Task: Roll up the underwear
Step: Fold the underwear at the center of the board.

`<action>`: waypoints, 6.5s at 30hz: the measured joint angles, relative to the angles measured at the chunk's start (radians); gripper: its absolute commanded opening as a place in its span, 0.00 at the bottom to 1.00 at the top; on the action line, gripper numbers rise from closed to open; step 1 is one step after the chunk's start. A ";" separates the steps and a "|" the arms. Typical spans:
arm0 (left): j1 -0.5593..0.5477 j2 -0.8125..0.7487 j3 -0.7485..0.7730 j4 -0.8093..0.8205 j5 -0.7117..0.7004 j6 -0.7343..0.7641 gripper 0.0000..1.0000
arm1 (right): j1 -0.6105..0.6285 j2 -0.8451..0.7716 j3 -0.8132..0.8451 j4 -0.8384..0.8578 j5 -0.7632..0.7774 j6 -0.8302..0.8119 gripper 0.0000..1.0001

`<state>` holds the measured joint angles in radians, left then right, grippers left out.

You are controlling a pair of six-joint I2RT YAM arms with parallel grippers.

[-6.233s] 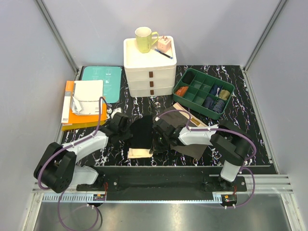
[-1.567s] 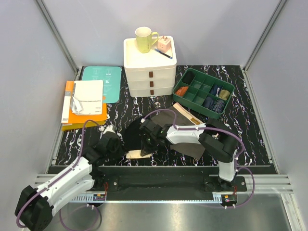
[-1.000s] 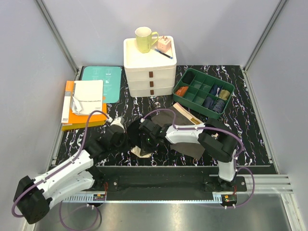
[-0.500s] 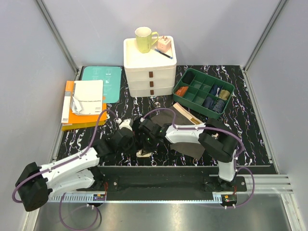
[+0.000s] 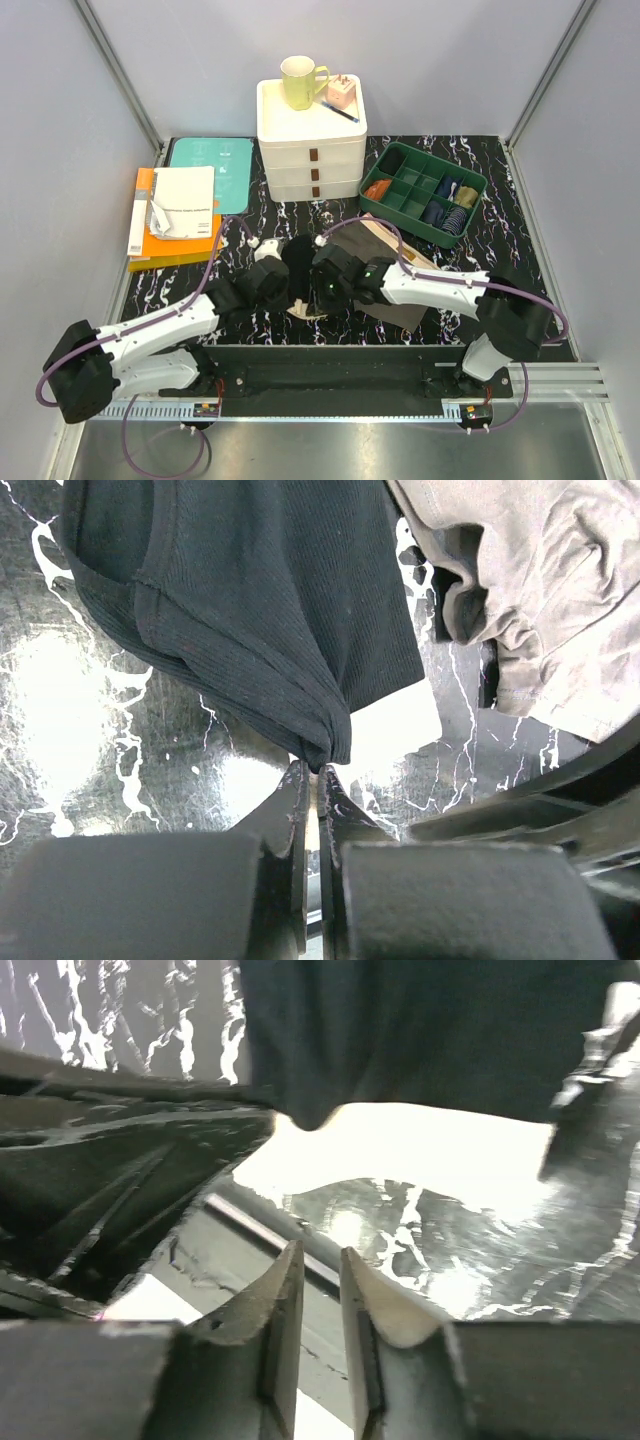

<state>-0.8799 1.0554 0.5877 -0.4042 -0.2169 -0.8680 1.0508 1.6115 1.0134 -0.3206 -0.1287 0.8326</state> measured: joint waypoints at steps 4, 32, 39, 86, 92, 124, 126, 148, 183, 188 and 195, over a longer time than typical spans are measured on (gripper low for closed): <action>-0.007 0.003 0.002 -0.002 -0.002 0.004 0.00 | -0.034 -0.023 -0.037 -0.004 0.027 0.010 0.20; -0.062 0.111 0.075 -0.020 -0.026 0.004 0.00 | -0.127 0.060 -0.119 0.066 0.075 -0.014 0.21; -0.072 0.208 0.108 0.020 -0.024 0.003 0.00 | -0.129 0.064 -0.134 0.086 0.059 -0.013 0.21; -0.084 0.260 -0.049 0.343 0.066 -0.081 0.43 | -0.245 -0.245 -0.434 0.230 -0.039 0.069 0.74; -0.084 0.208 -0.102 0.383 0.073 -0.071 0.36 | -0.254 -0.195 -0.418 0.294 -0.080 0.101 0.74; -0.097 0.125 -0.192 0.531 0.132 0.008 0.22 | -0.224 0.104 -0.281 0.487 -0.217 0.122 0.23; -0.097 0.125 -0.192 0.531 0.132 0.010 0.25 | -0.224 0.111 -0.281 0.481 -0.217 0.120 0.17; -0.091 -0.282 -0.244 0.034 -0.129 -0.192 0.58 | -0.220 0.128 -0.271 0.465 -0.206 0.118 0.00; -0.089 -0.072 -0.110 0.079 -0.179 -0.121 0.00 | -0.220 0.131 -0.266 0.461 -0.206 0.119 0.00; -0.089 0.040 -0.046 0.133 -0.129 -0.042 0.00 | -0.220 0.132 -0.261 0.452 -0.205 0.118 0.00; -0.096 0.147 0.018 0.164 -0.058 0.035 0.00 | -0.220 0.133 -0.258 0.447 -0.204 0.118 0.00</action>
<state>-0.9760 1.2026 0.6052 -0.2405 -0.2752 -0.8326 0.8310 1.7447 0.7555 0.1265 -0.3332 0.9504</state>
